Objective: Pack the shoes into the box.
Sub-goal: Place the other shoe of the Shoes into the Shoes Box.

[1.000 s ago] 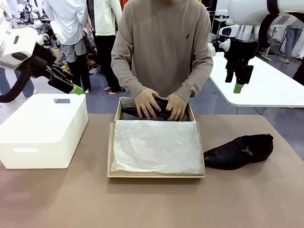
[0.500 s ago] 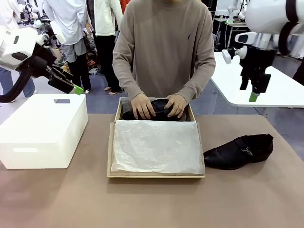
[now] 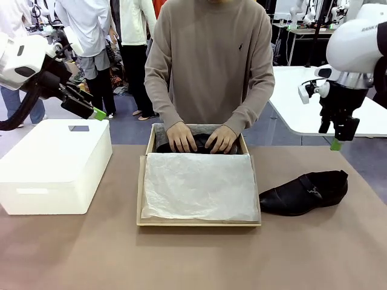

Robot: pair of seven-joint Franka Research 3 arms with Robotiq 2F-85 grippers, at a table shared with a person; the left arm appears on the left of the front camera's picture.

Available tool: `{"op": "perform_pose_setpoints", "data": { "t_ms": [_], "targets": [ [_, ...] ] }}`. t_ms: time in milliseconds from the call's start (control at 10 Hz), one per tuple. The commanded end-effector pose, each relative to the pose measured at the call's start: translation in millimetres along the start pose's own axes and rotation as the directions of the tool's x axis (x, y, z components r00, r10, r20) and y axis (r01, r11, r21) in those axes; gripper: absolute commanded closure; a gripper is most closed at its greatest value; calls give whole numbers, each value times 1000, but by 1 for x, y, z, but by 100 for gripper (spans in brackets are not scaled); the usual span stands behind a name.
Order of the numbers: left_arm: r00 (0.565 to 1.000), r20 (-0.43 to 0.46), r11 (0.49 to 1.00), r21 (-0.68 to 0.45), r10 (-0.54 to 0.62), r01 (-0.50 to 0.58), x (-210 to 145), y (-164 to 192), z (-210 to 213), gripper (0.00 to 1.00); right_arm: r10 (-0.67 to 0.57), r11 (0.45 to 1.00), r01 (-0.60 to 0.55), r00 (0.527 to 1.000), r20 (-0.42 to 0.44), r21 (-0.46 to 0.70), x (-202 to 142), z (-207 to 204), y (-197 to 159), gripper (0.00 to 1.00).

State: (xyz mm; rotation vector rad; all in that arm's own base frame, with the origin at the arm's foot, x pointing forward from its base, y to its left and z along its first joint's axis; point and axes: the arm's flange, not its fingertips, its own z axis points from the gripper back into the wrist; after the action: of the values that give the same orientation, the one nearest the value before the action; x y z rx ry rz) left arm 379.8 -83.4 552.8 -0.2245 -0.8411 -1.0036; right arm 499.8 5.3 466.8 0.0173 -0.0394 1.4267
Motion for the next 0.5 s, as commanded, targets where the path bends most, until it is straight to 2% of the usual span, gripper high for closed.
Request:
{"op": "perform_pose_setpoints", "data": {
  "t_ms": [0,200,400],
  "targets": [
    [1000,13,1000,-4,2,-2,0,0,-1,0,24,999,-24,1000,-2,-27,-10,-13,2,0],
    [1000,13,1000,-4,2,-2,0,0,-1,0,6,1000,-6,999,32,-12,-14,-18,3,0],
    [1000,13,1000,-4,2,-2,0,0,-1,0,-8,1000,8,1000,-1,0,-6,-13,2,0]
  ]
}}
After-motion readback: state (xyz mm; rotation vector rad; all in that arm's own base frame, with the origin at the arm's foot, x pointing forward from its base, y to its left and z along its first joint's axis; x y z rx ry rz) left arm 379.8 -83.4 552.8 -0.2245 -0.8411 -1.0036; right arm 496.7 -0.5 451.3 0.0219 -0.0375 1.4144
